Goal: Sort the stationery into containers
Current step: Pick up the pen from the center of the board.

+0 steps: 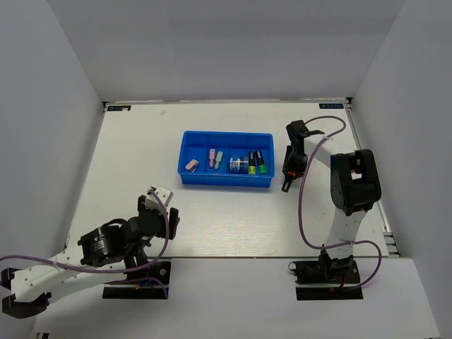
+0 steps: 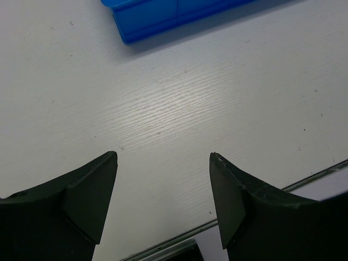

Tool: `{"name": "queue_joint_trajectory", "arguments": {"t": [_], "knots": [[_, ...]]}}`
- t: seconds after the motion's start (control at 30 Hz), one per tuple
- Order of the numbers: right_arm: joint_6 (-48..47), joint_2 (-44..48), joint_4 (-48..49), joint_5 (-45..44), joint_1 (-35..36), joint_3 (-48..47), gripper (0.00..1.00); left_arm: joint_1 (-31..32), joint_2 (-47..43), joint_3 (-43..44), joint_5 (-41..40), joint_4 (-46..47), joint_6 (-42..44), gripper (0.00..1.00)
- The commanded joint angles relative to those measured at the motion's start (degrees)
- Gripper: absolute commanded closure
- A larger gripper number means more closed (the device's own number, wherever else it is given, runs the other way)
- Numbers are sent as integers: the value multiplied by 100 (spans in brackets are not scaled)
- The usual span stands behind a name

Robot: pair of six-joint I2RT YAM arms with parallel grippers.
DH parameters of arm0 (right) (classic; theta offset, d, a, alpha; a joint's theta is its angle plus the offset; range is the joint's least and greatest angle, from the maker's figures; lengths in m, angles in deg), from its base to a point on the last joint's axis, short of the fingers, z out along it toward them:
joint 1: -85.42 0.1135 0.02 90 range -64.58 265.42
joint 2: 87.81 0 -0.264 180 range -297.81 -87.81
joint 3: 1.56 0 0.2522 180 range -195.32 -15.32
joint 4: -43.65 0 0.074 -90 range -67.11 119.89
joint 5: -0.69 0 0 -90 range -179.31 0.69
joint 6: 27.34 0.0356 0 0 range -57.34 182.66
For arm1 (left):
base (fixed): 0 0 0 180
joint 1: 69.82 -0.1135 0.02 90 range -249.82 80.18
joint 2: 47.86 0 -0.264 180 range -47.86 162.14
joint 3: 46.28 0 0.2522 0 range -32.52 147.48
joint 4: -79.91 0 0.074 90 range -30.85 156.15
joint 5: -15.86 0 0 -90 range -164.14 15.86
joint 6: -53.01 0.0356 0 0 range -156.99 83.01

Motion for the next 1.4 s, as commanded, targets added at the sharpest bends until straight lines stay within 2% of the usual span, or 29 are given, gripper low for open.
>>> {"name": "queue_joint_trajectory", "arguments": {"t": [0.0,0.1,0.2,0.33,0.47,0.57,0.87,1.13,1.37], "knots": [[-255,-292,-391,-355,-33,70,56,-14,-73,-53,38,70,13,21],[-282,-345,-444,-267,-24,87,56,-23,-64,-53,47,53,4,21],[-229,-467,-427,-48,-24,88,61,-5,-125,-53,56,35,4,21],[-203,-520,-339,285,-42,167,75,-14,-187,-62,47,26,-22,21],[-115,-372,-198,726,-112,333,94,-14,-196,-62,56,-9,-14,21],[-176,-144,-111,1077,-104,395,100,-23,-169,-53,47,8,-22,21],[-510,920,-137,1385,-235,351,100,-23,-82,-62,39,17,-14,21],[-765,1570,-593,1842,-209,-193,100,-23,-82,-53,39,-9,-14,21],[-844,1370,-480,2343,-42,-1036,100,-14,-55,-53,30,18,21,21]]}}
